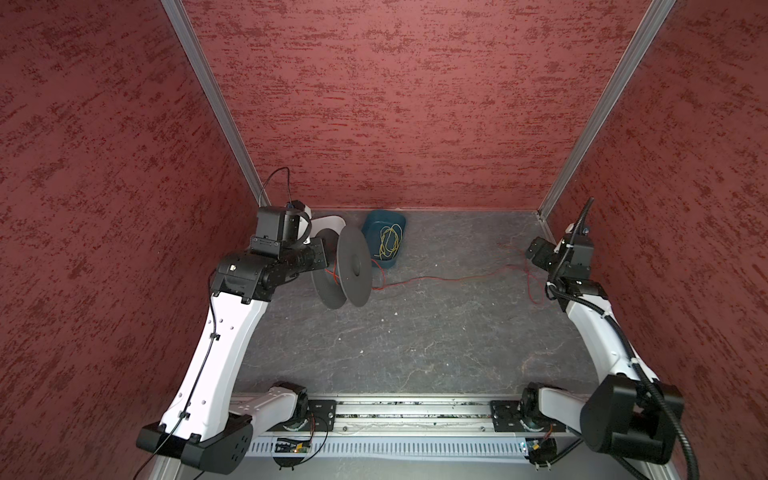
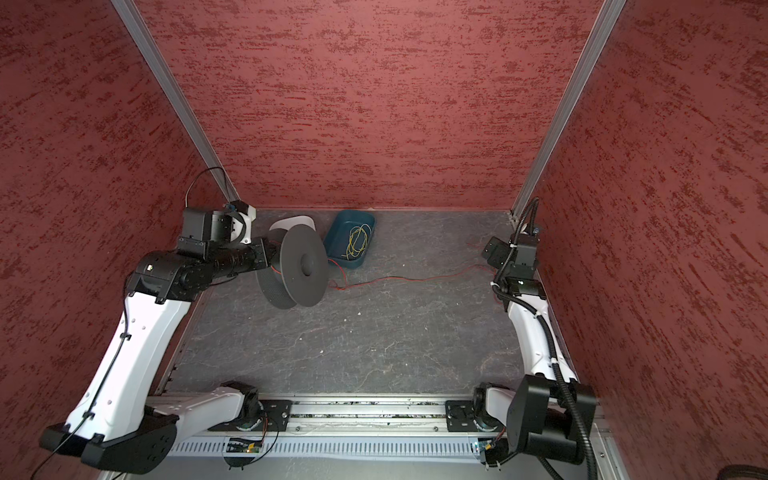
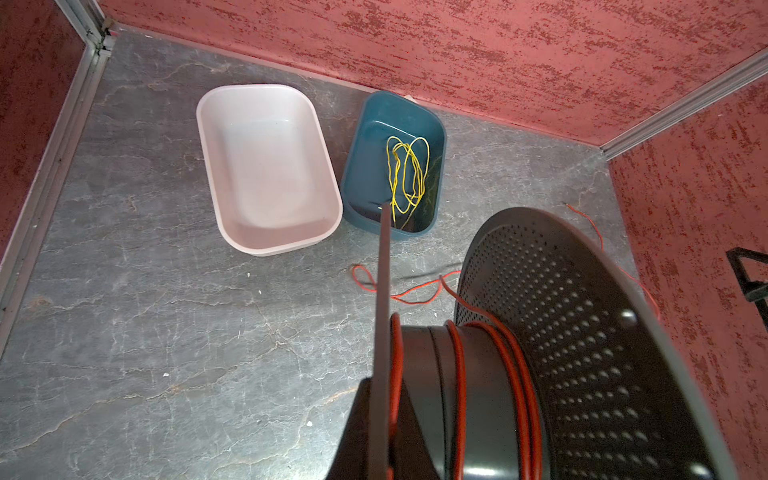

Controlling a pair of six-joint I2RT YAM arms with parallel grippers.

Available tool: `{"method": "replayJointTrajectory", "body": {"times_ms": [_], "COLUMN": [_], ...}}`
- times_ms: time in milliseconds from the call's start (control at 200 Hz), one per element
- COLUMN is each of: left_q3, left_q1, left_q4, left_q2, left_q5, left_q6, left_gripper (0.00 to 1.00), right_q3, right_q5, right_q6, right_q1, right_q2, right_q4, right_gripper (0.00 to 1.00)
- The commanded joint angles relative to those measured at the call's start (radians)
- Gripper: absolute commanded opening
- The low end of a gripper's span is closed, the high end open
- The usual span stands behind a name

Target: Wrap the cables

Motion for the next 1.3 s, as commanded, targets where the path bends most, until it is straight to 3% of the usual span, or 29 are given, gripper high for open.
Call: {"method": "replayJointTrajectory", "body": {"times_ms": [0,100,251,421,611,927,1298], "left_q3": [0.033,0.044,0.072,0.087,0.079,0.071,0.047], "left_q1": [-0.011,-0.024,-0.035,-0.045,-0.061,-0.106,-0.146], "left_q4": [0.059,0.07,0.078,0.1,0.138,0.188,0.232], "left_q2": [-0.006,-0.006,-0.006,-0.008,-0.013,-0.006,-0.007], "left_q5": [0.069,0.105,0.121,0.164,0.182,0.194,0.186], "left_q6": [-0.013,-0.013,-0.011,-0.009,-0.001,0.022,0.03], "left_gripper": [0.0,0.0,0.0,0.0,0.0,0.0,0.0], "right_q3": [-0.026,-0.105,-0.151,-0.156,-0.177,-0.202,-0.129], "right_q5": [-0.022,-0.207,-0.349,-0.537,-0.583,-0.712,-0.821], "right_q6": [-0.017,-0.035,-0.07,0.066,0.211,0.547,0.696], "right_q1": [0.036,0.083,0.201,0.29,0.444,0.58,0.68], "right_q2": [-0.032,-0.068,-0.017,0.128,0.266,0.492,0.647], "right_q4": [0.077,0.212,0.323,0.422,0.567,0.824,0.917], "right_gripper": [0.99,0.96,0.92,0.87,0.87,0.81,0.74]}}
